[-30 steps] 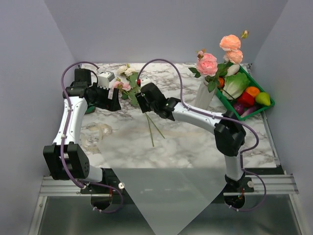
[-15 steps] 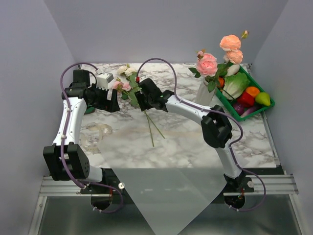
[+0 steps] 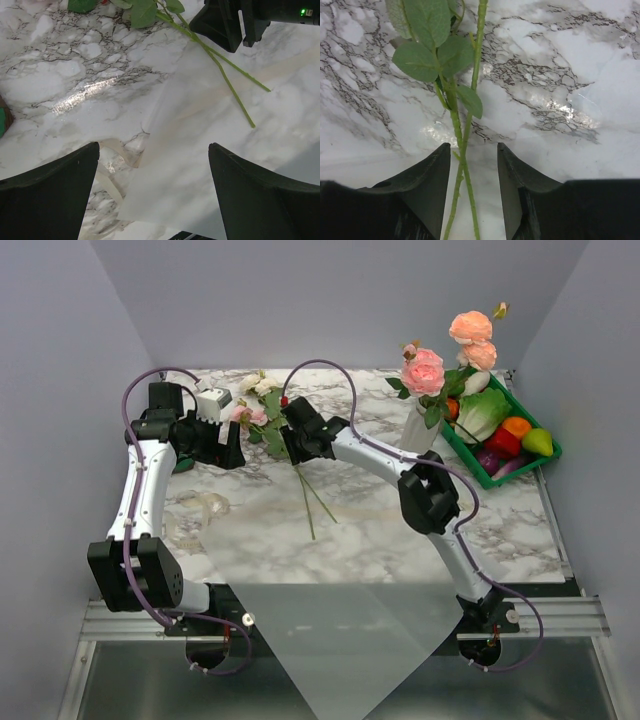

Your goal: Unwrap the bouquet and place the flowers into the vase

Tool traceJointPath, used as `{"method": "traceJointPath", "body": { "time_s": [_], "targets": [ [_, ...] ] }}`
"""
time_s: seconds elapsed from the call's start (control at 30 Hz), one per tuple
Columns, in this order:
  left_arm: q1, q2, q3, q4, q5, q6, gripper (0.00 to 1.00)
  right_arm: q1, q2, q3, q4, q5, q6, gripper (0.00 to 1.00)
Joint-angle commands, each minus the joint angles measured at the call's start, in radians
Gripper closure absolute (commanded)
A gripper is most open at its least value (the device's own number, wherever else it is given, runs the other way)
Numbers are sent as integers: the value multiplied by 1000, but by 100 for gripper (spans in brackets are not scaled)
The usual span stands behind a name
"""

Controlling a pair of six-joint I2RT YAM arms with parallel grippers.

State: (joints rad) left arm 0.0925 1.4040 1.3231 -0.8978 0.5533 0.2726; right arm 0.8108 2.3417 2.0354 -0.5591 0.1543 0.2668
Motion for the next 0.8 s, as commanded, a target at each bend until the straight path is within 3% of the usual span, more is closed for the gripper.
{"method": "traceJointPath", "body": {
  "time_s": [0.0,0.77],
  "targets": [
    [10,-33,-9,5,36,5,1,-12,47,71,-85,-42,15,50],
    [13,-28,-24,23,37,19,1,-27,212,273,-234,-99,40,50]
  ]
}}
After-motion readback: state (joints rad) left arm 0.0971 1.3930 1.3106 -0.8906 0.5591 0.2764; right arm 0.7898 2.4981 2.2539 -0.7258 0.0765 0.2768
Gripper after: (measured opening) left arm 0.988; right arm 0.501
